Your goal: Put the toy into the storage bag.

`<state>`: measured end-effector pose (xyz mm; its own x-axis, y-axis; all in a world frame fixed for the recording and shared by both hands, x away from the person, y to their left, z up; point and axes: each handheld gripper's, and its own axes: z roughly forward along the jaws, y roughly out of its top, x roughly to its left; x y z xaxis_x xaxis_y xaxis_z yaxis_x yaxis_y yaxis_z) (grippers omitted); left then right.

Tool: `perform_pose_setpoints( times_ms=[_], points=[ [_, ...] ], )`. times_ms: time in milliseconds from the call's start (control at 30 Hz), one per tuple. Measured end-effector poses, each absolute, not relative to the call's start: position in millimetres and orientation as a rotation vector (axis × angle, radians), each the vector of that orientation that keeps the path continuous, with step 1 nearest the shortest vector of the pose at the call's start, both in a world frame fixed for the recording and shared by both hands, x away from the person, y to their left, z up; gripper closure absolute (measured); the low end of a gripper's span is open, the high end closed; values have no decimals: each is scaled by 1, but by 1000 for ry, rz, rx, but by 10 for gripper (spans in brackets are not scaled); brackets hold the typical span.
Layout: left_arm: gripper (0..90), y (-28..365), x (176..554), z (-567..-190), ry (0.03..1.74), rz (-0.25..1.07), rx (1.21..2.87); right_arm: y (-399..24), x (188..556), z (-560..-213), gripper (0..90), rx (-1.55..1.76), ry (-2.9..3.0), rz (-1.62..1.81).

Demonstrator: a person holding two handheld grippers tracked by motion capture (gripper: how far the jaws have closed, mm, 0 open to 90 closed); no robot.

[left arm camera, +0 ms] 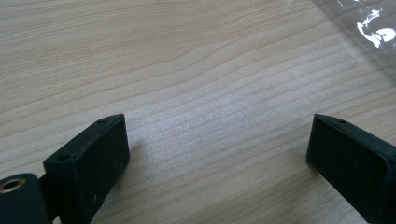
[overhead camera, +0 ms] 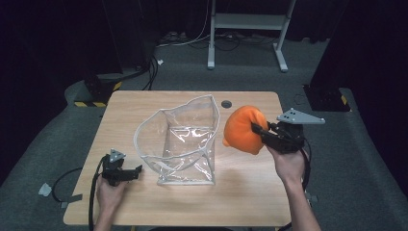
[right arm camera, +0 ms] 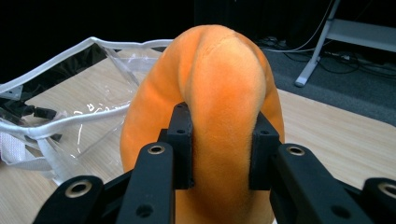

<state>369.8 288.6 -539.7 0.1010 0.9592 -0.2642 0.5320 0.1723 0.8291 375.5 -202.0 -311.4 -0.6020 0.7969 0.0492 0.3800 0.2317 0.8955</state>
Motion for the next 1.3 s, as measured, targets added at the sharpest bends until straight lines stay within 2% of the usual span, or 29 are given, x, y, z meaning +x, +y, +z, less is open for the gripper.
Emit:
perform_pose_setpoints(
  times_ms=[1300],
  points=[
    [62, 289, 370, -540, 1551, 601, 1479, -177, 386, -275, 691, 997, 2115, 1381]
  ],
)
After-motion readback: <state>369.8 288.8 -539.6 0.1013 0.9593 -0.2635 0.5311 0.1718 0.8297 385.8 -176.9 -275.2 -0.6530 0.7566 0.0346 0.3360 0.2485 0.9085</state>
